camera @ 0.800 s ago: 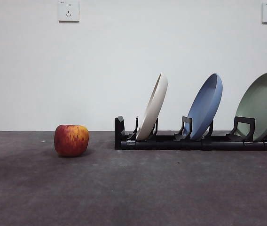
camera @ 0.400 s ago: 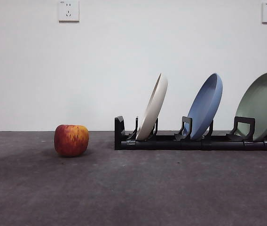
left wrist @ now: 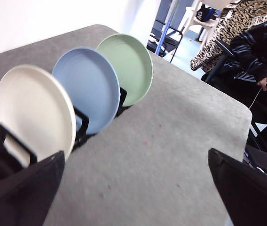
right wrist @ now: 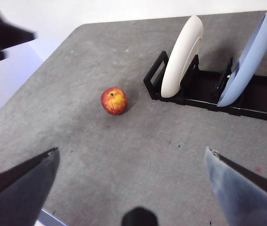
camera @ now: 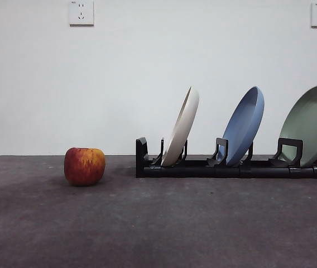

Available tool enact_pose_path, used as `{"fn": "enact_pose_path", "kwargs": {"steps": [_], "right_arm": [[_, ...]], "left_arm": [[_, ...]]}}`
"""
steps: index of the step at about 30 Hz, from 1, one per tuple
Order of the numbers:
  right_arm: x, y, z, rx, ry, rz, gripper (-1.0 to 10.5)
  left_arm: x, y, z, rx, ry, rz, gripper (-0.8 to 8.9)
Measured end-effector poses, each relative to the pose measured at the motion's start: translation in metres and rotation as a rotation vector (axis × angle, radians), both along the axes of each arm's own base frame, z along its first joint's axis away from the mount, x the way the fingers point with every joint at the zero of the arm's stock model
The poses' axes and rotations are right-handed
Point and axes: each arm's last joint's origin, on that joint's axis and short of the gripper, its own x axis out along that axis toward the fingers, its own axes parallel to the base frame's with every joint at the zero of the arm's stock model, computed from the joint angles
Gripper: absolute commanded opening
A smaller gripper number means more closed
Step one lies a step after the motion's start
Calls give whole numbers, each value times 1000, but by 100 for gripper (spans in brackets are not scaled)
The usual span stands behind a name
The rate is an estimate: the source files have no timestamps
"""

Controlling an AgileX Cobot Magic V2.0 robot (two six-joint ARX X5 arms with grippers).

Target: Take the yellow plate from the plate rack,put the plate on the table,take the apple from the table,put the apple in the plate

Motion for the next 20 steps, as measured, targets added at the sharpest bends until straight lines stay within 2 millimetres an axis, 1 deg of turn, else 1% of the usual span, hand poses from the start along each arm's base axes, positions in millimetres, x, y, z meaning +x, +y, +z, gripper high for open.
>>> {"fn": "enact_pose_path", "kwargs": {"steps": [4, 8, 10, 11, 13, 16, 18, 20], "right_arm": [[3, 0, -2, -1, 18, 1, 783], [5, 0, -4, -9, 39, 7, 783], [6, 0, -4, -12, 43, 9, 783], [7, 0, -5, -12, 46, 9, 783], [7, 0, -5, -12, 47, 9, 783], [6, 0, -6, -13, 62, 10, 783], [6, 0, -6, -14, 65, 10, 783], [7, 0, -6, -14, 66, 10, 783]], "left_arm": [[42, -29, -10, 16, 17, -34, 721], [88, -59, -28, 40, 60, -58, 721], [113, -74, -43, 56, 86, -64, 721], [129, -82, -55, 66, 105, -63, 721], [153, -94, -76, 90, 132, -46, 721], [174, -104, -102, 108, 151, -30, 718], [181, -110, -116, 120, 149, -14, 719], [183, -119, -126, 146, 144, 10, 718]]}}
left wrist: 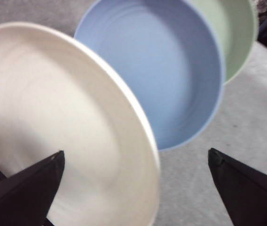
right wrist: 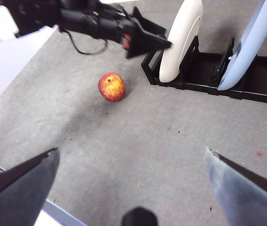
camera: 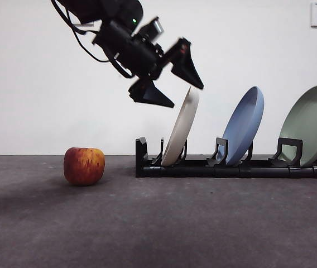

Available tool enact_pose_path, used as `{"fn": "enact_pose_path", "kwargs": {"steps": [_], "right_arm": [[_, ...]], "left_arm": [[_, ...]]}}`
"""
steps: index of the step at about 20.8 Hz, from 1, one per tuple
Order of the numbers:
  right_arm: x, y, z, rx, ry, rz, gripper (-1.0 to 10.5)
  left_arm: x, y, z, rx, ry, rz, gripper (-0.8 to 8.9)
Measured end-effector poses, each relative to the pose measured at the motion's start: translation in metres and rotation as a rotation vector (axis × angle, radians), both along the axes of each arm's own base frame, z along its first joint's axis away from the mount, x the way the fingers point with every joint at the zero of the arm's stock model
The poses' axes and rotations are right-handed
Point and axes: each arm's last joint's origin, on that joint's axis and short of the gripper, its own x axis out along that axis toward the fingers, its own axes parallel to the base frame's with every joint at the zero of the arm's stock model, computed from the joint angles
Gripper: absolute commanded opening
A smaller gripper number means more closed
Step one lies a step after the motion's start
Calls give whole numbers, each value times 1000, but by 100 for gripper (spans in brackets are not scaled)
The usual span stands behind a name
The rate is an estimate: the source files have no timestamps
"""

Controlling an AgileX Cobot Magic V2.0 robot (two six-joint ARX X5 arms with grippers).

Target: Take the yellow plate from the plate rack,put the plate on the table,take the apple from the table,put the apple in the plate

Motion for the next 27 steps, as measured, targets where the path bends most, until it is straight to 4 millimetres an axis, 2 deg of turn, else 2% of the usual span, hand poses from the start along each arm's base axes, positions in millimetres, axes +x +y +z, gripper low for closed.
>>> {"fn": "enact_pose_path", "kwargs": {"steps": [1, 2, 4, 6, 7, 10, 11, 13, 23, 25, 27], "right_arm": [[0, 0, 0, 0, 1, 0, 783], [1, 0, 0, 0, 5, 0, 783], [2, 0, -1, 0, 8, 0, 783], [2, 0, -1, 0, 10, 0, 783], [2, 0, -1, 0, 10, 0, 783], [2, 0, -1, 0, 12, 0, 782], [2, 0, -1, 0, 13, 0, 782], [2, 0, -1, 0, 13, 0, 781], [0, 0, -3, -2, 37, 2, 747], [0, 0, -3, -2, 37, 2, 747], [0, 0, -3, -2, 37, 2, 748]], "left_arm": [[0, -5, -4, 6, -3, 0, 713], [-1, -8, -6, 13, -2, 2, 651], [-4, -14, -6, 28, -12, 10, 409], [-5, -17, -6, 28, -17, 6, 232], [-5, -17, -6, 28, -17, 6, 175], [-6, -16, -7, 37, -5, 8, 146], [-6, -16, -8, 40, 0, 8, 113], [-7, -15, -9, 48, 14, 8, -13], [-10, -13, -6, 38, 56, -6, -8], [-16, -10, 5, 35, 60, -5, -8], [-25, -5, 27, 10, 34, -11, -8]]}}
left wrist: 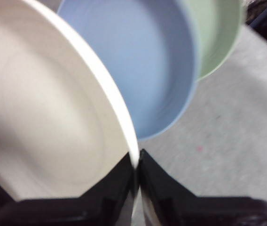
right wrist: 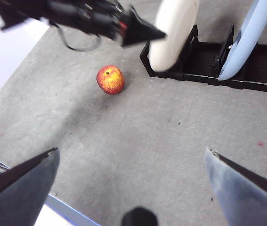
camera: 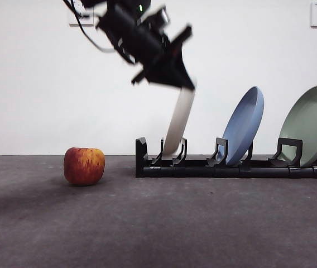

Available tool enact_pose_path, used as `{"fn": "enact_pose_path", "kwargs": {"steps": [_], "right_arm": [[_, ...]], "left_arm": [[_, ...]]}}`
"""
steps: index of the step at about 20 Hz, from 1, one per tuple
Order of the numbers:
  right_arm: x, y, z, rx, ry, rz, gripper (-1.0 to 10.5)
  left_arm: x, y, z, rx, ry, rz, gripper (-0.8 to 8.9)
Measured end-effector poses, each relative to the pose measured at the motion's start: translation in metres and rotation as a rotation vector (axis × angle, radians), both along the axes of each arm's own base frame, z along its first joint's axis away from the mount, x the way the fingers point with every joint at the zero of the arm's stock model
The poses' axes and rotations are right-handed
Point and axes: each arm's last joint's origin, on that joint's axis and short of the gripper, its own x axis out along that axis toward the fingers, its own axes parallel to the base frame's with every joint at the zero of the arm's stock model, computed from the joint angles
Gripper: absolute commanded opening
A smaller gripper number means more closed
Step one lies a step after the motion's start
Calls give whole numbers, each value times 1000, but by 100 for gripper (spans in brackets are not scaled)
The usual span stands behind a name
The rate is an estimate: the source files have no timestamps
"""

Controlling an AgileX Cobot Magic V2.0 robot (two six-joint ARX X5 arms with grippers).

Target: Take the yellow plate from the plate rack,put the plate on the table,take the apple from the table,put the apple in the plate

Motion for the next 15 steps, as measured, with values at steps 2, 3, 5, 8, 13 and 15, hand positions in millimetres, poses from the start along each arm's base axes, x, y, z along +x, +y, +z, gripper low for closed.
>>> {"fn": "enact_pose_path", "kwargs": {"steps": [2, 3, 5, 8, 13, 15], "right_arm": [[0, 0, 0, 0, 0, 0, 747], [0, 0, 0, 0, 0, 0, 747], [0, 0, 0, 0, 0, 0, 748], [0, 0, 0, 0, -1, 0, 747], [0, 1, 1, 22, -7, 32, 747], [0, 1, 2, 26, -22, 38, 747]], "left_arm": [[-14, 8, 33, -37, -64, -2, -8], [-22, 12, 48, -53, -93, 0, -8], [-42, 24, 78, -69, -130, -3, -8], [-84, 43, 111, 8, -145, -21, -8], [-171, 51, 135, 396, -233, -107, -6], [-197, 40, 129, 552, -226, -181, -5]]}}
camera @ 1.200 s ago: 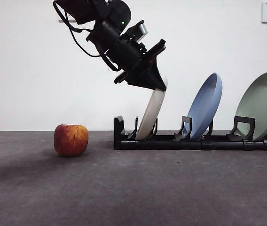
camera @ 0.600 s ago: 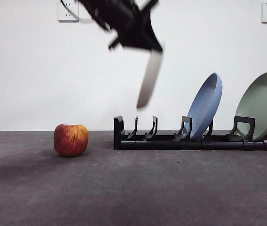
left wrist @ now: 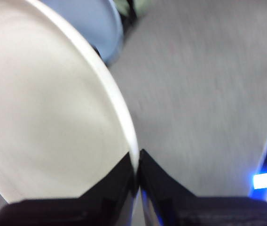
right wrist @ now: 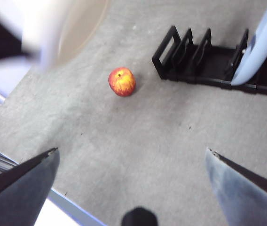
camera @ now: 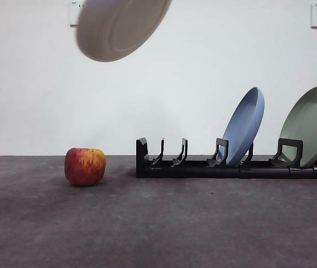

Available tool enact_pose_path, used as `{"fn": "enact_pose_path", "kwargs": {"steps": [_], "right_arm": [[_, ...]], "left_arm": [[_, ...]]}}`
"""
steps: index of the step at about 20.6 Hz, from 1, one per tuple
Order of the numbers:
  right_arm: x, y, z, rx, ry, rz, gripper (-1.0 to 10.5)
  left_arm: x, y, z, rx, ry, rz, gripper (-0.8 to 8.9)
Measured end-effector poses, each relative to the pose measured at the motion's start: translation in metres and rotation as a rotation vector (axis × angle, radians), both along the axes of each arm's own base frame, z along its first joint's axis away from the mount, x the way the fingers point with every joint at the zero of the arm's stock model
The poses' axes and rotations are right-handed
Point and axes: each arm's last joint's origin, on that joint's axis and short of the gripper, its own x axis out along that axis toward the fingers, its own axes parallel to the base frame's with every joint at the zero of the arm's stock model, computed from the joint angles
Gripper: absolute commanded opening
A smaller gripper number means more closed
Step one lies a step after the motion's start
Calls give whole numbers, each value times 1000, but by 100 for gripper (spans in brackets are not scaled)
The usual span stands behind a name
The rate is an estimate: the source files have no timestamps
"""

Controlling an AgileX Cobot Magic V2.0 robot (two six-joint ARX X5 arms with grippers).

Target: Take the yellow plate from the plate rack,put the plate on the table,take the apple from the table,put the apple in the plate

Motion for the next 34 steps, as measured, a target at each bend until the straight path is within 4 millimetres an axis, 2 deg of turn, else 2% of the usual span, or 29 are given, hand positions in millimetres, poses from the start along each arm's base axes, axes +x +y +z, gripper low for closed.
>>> {"fn": "enact_pose_path", "kwargs": {"steps": [2, 4, 6, 10, 13, 15, 22, 24, 28, 29, 34], "right_arm": [[1, 0, 1, 6, -13, 9, 748], [0, 1, 1, 18, -13, 24, 747], [0, 1, 1, 20, -14, 27, 747], [0, 1, 1, 17, -22, 38, 747], [0, 1, 1, 18, -21, 40, 747], [0, 1, 1, 18, -21, 40, 747], [0, 1, 1, 18, -20, 40, 747], [0, 1, 1, 18, -20, 40, 747], [0, 1, 1, 17, -21, 41, 747], [0, 1, 1, 17, -21, 41, 747], [3, 1, 1, 17, -14, 41, 747]], "left_arm": [[-18, -19, -16, 142, 10, -54, -5], [-34, -40, -40, 240, 0, -111, -5], [-48, -57, -76, 323, -1, -158, -5], [-64, -69, -155, 448, -14, -191, -6], [-78, -75, -197, 497, -75, -216, -6], [-78, -78, -221, 519, -79, -218, -6], [-73, -88, -260, 629, -61, -212, -6], [-72, -90, -267, 642, -58, -202, -7], [-73, -92, -267, 622, -51, -175, 3], [-73, -92, -267, 615, -45, -170, 20], [-73, -93, -267, 573, 4, -146, 260]]}}
